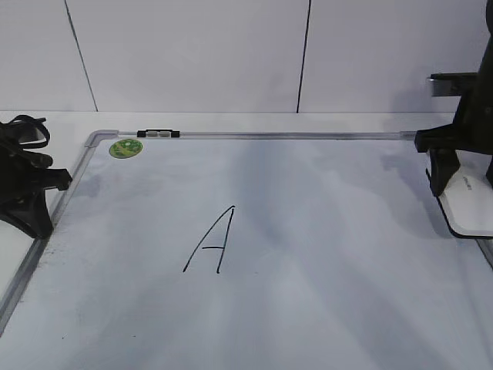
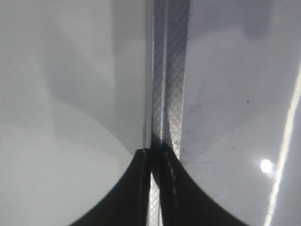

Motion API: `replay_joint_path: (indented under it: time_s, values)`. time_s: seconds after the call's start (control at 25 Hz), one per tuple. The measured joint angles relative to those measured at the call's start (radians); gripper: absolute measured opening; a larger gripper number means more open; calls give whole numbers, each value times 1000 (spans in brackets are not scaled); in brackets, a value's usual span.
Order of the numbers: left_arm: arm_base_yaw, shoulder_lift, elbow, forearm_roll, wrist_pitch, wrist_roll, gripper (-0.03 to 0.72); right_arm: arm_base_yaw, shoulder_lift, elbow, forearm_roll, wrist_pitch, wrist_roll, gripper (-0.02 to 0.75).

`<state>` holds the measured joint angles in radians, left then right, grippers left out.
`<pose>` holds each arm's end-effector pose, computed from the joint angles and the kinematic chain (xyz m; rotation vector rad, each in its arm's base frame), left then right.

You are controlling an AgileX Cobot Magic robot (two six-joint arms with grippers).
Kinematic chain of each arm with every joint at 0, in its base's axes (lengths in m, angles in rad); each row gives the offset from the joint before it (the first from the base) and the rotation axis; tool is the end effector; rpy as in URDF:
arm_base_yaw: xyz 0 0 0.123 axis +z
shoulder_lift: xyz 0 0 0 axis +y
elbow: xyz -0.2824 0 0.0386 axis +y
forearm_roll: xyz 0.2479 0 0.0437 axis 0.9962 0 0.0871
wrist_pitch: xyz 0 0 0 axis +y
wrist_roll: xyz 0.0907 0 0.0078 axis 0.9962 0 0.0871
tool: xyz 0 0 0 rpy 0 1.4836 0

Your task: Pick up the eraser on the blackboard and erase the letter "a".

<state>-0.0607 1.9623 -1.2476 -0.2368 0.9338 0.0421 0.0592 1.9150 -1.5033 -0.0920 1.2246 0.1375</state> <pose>0.3595 -0.0391 0.1505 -0.0586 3.1191 -0.2988 0.3781 0.0145 0.2260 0.0746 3.1078 -0.1312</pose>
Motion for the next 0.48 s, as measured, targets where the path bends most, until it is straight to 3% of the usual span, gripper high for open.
replay_joint_path:
  time_s: [0.48]
  values:
    - [0, 0, 0, 0, -4, 0, 21, 0, 105, -20, 0, -6, -4, 564]
